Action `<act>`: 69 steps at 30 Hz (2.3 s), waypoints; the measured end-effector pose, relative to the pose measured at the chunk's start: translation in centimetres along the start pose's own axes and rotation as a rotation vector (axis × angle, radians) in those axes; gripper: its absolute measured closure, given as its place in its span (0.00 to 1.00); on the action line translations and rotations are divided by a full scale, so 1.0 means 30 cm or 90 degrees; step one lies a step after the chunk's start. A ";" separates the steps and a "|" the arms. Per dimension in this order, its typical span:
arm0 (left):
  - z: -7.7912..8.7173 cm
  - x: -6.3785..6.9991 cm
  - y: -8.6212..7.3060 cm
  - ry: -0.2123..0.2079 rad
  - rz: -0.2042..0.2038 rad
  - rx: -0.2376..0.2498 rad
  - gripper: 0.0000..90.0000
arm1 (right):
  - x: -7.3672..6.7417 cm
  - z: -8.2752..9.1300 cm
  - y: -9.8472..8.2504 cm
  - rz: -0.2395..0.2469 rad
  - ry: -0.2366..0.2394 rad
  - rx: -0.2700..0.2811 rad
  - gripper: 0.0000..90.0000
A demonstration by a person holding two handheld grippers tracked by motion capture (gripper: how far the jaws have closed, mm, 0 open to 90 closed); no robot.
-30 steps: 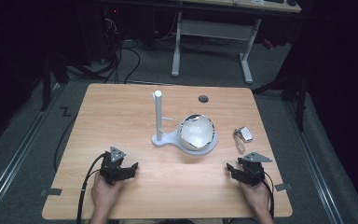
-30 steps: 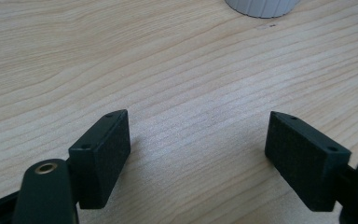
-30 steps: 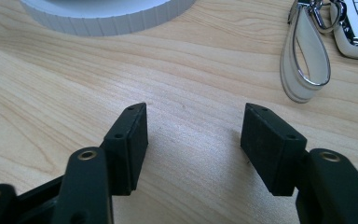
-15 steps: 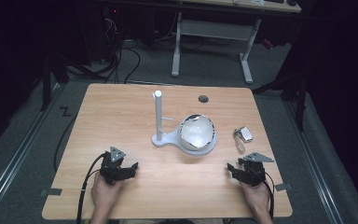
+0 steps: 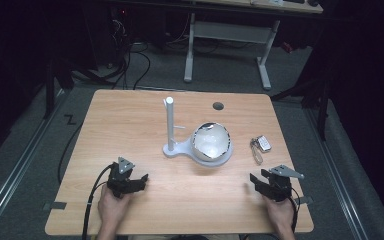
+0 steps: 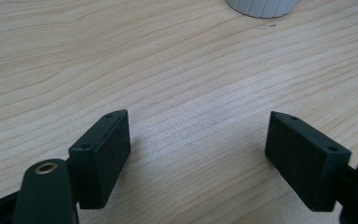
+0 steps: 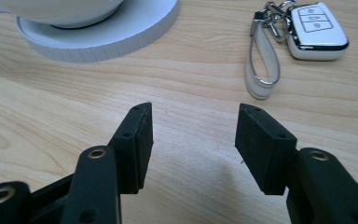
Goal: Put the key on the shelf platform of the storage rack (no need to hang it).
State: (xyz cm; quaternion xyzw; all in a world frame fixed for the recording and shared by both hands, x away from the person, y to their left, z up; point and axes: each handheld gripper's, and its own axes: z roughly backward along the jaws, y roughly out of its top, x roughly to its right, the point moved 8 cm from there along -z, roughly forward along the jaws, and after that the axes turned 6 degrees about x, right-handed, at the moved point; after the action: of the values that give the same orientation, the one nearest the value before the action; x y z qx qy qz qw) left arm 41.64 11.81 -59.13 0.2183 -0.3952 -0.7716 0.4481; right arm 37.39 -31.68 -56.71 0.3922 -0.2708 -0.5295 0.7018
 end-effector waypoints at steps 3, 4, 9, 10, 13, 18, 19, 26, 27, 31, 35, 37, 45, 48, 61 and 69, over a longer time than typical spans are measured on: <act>0.000 0.000 0.000 0.000 0.000 0.000 0.25 | 0.013 0.005 0.005 0.000 -0.003 0.004 0.52; 0.000 0.000 0.000 0.000 0.000 0.000 0.25 | 0.016 0.007 0.007 -0.002 -0.005 0.004 0.52; 0.000 0.000 0.000 0.000 0.000 0.000 0.25 | 0.033 0.015 0.028 -0.008 -0.010 0.009 0.53; 0.000 0.000 0.000 0.000 0.000 0.000 0.25 | 0.036 0.015 0.033 -0.005 -0.010 0.009 0.53; 0.000 0.000 0.000 0.000 0.000 0.000 0.25 | 0.043 0.018 0.048 -0.004 -0.017 0.000 0.56; 0.000 0.000 0.000 0.000 0.000 0.000 0.25 | 0.061 0.022 0.086 -0.006 -0.021 0.001 0.57; 0.000 0.000 0.000 0.000 0.000 0.000 0.25 | 0.062 0.023 0.094 -0.007 -0.021 0.002 0.57; 0.000 0.000 0.000 0.000 0.000 0.000 0.25 | 0.071 0.019 0.143 0.000 -0.023 0.009 0.59; 0.000 0.000 0.000 0.000 0.000 0.000 0.25 | 0.072 0.018 0.150 0.002 -0.023 0.012 0.59; 0.000 0.000 0.000 0.000 0.000 0.000 0.25 | 0.071 0.010 0.176 0.009 -0.024 0.015 0.60; 0.000 0.000 0.000 0.000 0.000 0.000 0.25 | 0.072 -0.003 0.200 0.016 -0.023 0.013 0.61; 0.000 0.000 0.000 0.000 0.000 0.000 0.25 | 0.072 -0.009 0.211 0.016 -0.021 0.014 0.61; 0.000 0.000 0.000 0.000 0.000 0.000 0.25 | 0.090 -0.037 0.255 0.002 -0.008 0.017 0.62; 0.000 0.000 0.000 0.000 0.000 0.000 0.25 | 0.097 -0.053 0.270 0.001 -0.012 0.012 0.62; 0.000 0.000 0.000 0.000 0.000 0.000 0.25 | 0.121 -0.128 0.297 -0.010 -0.009 -0.010 0.65; 0.000 0.000 0.000 0.000 0.000 0.000 0.25 | 0.133 -0.200 0.274 -0.012 -0.009 -0.054 0.70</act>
State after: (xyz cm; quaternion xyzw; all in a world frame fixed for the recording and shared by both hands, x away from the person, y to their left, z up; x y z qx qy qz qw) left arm 41.64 11.81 -59.14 0.2184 -0.3952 -0.7716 0.4481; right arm 47.68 -32.82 -53.26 0.3613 -0.2493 -0.5497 0.7107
